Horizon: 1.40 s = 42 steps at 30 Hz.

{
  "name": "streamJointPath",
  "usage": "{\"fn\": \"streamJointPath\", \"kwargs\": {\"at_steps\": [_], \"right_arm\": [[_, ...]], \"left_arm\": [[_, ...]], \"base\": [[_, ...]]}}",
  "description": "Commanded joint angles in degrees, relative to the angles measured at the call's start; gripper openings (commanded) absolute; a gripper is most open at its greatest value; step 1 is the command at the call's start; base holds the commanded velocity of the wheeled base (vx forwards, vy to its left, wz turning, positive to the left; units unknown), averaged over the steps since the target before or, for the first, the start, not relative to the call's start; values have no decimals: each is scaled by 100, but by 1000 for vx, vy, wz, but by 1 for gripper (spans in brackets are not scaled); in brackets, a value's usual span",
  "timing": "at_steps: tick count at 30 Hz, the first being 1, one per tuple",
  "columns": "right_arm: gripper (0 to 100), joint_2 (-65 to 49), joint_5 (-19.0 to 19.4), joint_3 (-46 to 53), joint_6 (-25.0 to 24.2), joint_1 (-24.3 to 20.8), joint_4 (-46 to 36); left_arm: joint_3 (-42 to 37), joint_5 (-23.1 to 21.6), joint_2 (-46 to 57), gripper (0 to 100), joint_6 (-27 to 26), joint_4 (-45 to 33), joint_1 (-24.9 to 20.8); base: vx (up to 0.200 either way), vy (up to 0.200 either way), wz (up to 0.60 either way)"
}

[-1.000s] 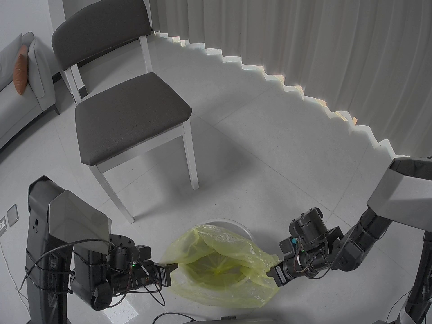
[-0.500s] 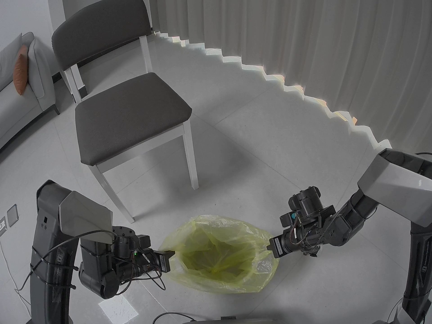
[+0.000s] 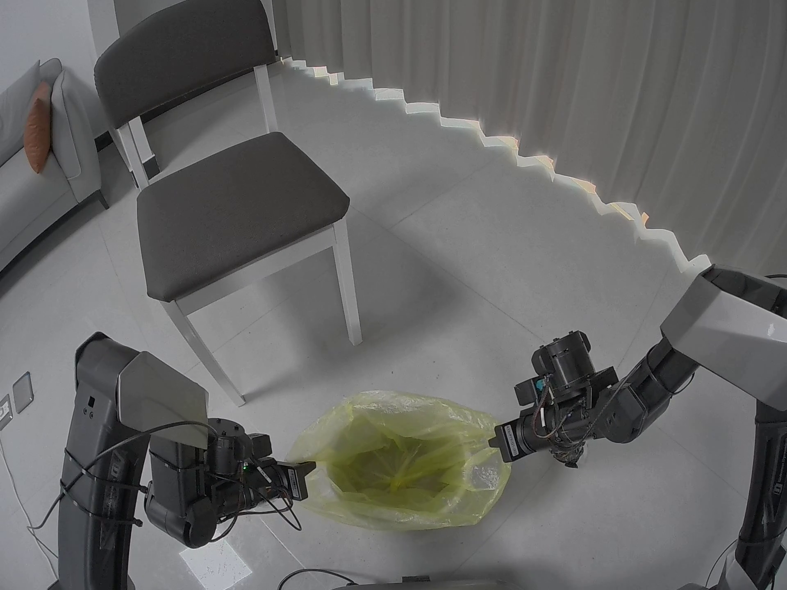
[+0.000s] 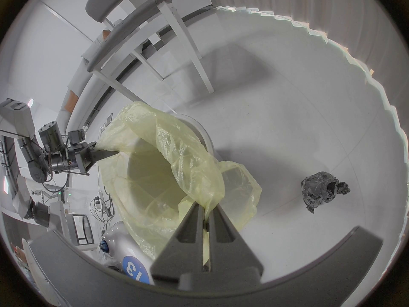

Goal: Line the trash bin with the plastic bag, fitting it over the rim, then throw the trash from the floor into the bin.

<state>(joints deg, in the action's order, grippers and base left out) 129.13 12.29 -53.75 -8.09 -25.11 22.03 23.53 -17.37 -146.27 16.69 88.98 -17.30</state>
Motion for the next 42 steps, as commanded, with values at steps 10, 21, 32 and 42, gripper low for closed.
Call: {"fn": "streamJointPath", "kwargs": {"at_steps": [10,21,32,42], "right_arm": [[0,-205,-16,699,124,-125,-6],[0,-248,-16,901,159,-143,-14],[100,-222,-42,901,326,-90,21],[100,-846,-42,761,440,-64,-85]], "left_arm": [[-375,-21,-33,0,-368,102,-116],[-472,-188,-33,0,-386,102,-107],[-410,-117,-68,0,-438,102,-116],[-402,-100,-103,0,-456,102,-125]], "base": [[0,0,0],[0,0,0],[0,0,0],[0,0,0]]}}
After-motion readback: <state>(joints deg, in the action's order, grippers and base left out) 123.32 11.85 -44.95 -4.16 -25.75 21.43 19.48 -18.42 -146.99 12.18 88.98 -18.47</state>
